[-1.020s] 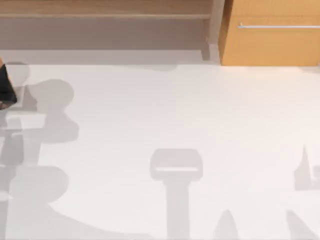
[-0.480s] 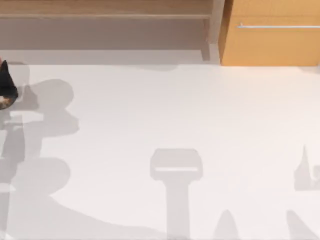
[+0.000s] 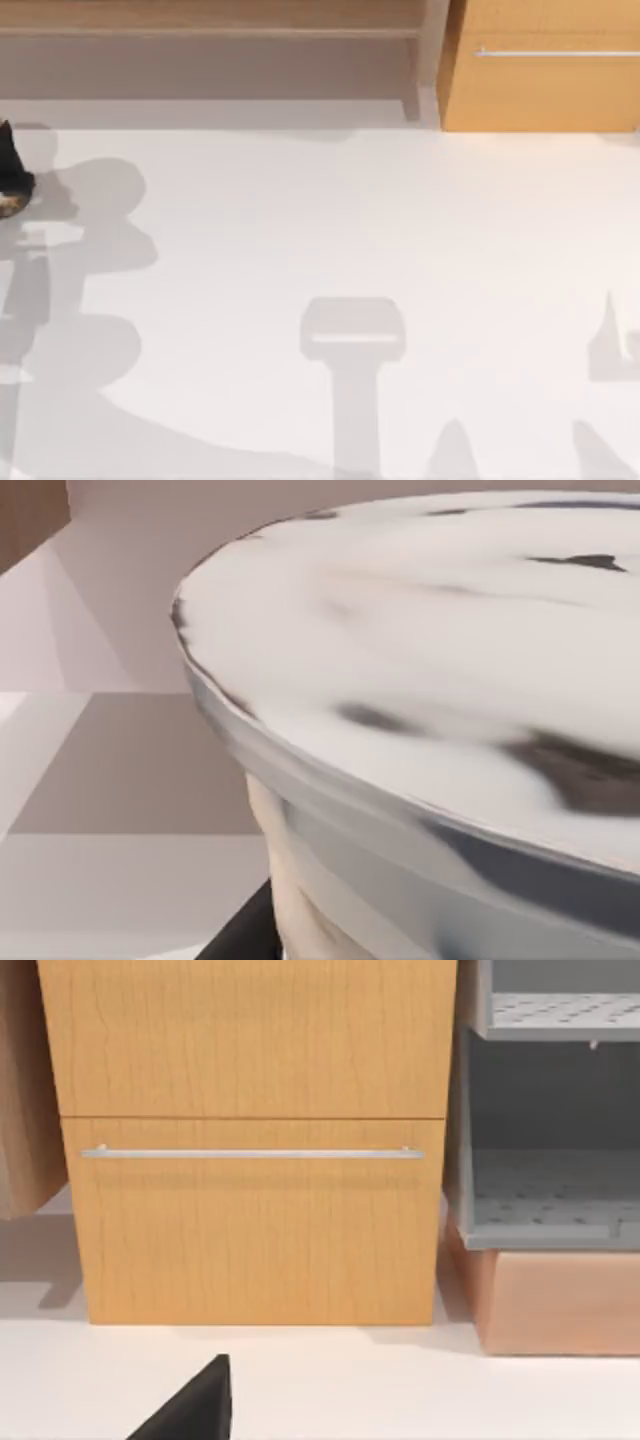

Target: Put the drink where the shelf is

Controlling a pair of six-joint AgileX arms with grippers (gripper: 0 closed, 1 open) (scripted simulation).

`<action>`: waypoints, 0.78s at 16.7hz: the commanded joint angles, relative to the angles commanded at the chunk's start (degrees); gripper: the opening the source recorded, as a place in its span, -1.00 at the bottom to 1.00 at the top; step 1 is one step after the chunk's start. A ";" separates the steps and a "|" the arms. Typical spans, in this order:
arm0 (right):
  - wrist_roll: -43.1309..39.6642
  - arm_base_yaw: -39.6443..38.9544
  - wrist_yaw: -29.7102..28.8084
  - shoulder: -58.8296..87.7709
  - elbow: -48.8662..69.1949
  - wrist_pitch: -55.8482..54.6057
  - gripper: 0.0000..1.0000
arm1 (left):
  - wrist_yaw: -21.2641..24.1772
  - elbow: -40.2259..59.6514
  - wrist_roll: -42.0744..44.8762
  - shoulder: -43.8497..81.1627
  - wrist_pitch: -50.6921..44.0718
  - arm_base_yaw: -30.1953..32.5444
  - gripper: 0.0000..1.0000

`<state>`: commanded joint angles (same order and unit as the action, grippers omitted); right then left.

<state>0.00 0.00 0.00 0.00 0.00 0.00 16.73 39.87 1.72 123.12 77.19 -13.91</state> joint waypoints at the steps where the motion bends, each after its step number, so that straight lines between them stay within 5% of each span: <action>1: 0.00 0.00 0.00 0.00 0.00 0.00 1.00 | 0.00 0.00 0.00 0.00 0.00 0.00 -0.81; 3: 0.00 0.00 0.00 0.00 0.00 0.00 1.00 | 0.00 0.00 0.00 0.00 0.00 0.00 -1.00; 13: 0.00 0.00 0.00 0.00 0.00 0.00 1.00 | -0.01 -0.06 0.08 -0.78 -0.53 -0.10 -1.00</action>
<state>0.00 0.00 0.00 0.00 0.00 0.00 16.71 39.80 1.80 122.34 76.66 -14.00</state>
